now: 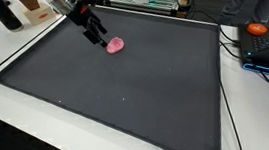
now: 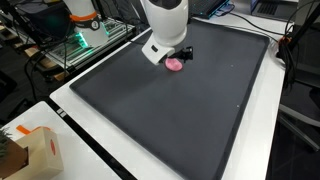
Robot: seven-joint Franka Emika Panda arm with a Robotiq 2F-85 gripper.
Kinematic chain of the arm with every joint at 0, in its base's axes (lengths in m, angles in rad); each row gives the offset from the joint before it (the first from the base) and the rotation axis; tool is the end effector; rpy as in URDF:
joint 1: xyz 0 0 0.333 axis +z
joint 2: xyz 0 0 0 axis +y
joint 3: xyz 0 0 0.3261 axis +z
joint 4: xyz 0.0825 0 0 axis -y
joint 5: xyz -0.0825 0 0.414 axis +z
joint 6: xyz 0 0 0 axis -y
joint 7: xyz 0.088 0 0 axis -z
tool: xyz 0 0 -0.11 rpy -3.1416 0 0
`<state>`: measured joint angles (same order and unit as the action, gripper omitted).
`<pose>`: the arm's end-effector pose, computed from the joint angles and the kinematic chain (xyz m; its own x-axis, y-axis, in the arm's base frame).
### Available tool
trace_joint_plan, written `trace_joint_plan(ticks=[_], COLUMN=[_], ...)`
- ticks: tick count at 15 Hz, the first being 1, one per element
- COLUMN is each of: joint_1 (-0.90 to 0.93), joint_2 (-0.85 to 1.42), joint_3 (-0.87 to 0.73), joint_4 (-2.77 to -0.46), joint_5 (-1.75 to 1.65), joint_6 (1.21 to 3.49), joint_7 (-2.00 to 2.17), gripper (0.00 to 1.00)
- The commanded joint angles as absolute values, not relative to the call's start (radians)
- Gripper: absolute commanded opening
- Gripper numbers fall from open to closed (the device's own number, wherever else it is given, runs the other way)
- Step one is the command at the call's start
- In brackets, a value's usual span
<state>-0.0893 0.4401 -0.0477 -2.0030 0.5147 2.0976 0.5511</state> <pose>0.5914 -0.0563 0.1996 0.4677 -0.7447 -0.4761 -0.8618 -0.5039 -0.0583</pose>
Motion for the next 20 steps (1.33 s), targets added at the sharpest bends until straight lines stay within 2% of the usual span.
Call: trace_joint_plan(ticks=[1, 20], joint_1=[-0.132, -0.164], joint_2=[0.462, 0.512], joint_3=[-0.062, -0.123], joint_4=[-1.997, -2.014], joint_5=[0.597, 0.677], joint_6=[2.078, 2.091], joint_7=[0.503, 0.465], gripper=[1.0, 1.0])
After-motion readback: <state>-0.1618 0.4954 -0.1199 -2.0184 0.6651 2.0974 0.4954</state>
